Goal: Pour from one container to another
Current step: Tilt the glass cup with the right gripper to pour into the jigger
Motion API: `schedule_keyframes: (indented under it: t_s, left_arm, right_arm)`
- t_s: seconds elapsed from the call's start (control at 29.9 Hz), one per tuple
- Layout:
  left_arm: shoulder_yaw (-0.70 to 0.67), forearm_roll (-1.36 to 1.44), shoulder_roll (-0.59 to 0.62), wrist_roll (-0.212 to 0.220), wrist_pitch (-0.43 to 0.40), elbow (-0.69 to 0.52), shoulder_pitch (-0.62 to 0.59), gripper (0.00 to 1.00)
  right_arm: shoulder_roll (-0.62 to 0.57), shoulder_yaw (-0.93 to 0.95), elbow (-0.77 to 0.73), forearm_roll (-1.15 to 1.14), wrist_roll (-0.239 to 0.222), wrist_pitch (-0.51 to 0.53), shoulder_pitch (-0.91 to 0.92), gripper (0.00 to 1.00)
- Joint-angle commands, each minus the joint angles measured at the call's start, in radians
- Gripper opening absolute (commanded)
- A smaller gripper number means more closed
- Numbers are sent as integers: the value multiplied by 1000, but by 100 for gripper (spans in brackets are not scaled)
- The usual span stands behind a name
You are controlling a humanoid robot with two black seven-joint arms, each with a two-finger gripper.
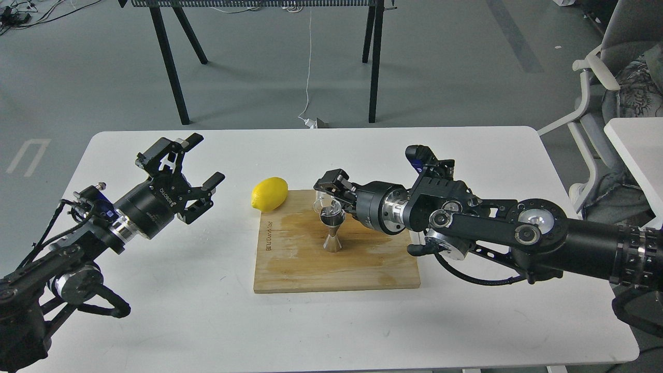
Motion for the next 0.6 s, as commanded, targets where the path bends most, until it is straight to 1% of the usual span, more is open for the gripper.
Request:
schedule_keyframes:
  t_s: [0.0, 0.23, 0.37, 0.57]
  left_arm:
    - [0, 0, -1, 0, 0, 0, 1, 97]
    - [0, 0, -1, 0, 0, 0, 3, 97]
    - [0, 0, -1, 0, 0, 0, 3, 97]
    - [0, 0, -1, 0, 0, 0, 3, 97]
  right_arm:
    - [-1, -8, 0, -26, 0, 0, 9, 50]
    - [-1, -10, 0, -35, 0, 0, 14, 50]
    - [-1, -59, 0, -53, 0, 0, 43, 50]
    - [-1, -68, 0, -56, 0, 0, 52, 50]
